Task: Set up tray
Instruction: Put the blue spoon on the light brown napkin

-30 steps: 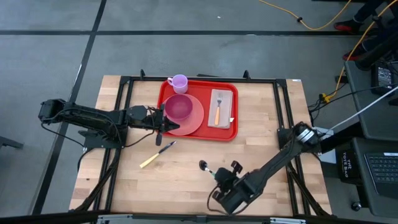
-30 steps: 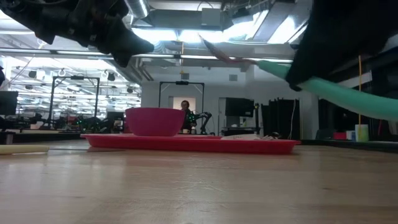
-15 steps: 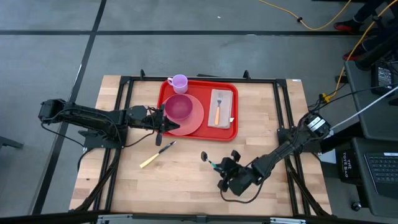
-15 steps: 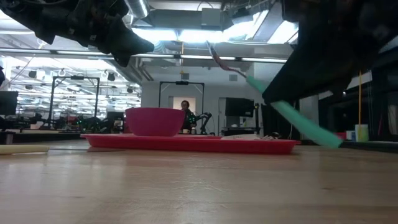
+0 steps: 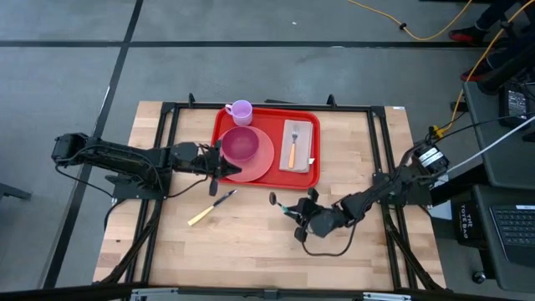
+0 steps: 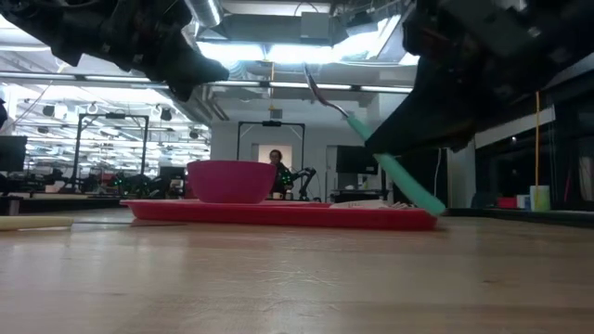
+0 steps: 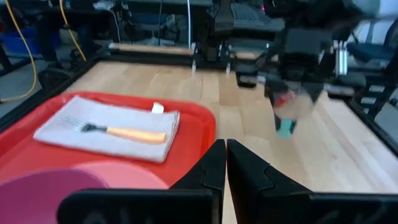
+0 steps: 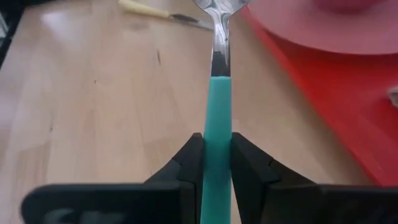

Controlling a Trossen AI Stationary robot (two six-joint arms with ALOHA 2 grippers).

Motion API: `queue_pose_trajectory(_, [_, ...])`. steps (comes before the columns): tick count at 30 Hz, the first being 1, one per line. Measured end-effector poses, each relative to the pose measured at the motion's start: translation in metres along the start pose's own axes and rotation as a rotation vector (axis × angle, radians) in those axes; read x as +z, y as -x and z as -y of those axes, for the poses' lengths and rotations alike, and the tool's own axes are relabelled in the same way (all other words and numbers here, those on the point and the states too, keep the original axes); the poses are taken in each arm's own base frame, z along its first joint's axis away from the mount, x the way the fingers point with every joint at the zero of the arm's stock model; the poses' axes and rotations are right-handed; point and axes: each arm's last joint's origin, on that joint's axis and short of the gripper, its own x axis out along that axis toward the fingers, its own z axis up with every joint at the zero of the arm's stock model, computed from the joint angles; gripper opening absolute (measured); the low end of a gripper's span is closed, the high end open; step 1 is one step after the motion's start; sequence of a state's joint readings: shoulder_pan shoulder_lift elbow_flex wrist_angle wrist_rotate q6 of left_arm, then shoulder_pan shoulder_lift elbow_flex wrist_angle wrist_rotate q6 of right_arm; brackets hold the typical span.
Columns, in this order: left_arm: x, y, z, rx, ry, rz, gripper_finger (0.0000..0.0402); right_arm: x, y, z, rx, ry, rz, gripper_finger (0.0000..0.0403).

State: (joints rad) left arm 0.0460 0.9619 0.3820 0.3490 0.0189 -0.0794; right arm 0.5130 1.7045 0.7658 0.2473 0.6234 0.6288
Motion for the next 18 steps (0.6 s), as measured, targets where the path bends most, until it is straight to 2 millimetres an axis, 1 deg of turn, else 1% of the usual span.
queue_pose_trajectory(3, [-0.002, 0.000, 0.000, 0.002, -0.003, -0.023, 0.0007, 0.006, -0.002, 0.013, 0.007, 0.000, 0.018, 0.0060])
queue_pose_trajectory(8, [-0.003, 0.000, 0.000, 0.003, -0.005, -0.035, 0.0006, 0.026, -0.007, 0.037, -0.022, -0.018, 0.069, 0.0060])
queue_pose_trajectory(12, [-0.004, 0.000, 0.000, 0.003, -0.005, -0.039, 0.0006, 0.044, -0.009, 0.055, -0.054, -0.068, 0.104, 0.0060])
queue_pose_trajectory(18, [-0.003, 0.000, 0.000, 0.003, -0.005, -0.033, 0.0010, 0.060, -0.014, 0.073, -0.080, -0.129, 0.159, 0.0060])
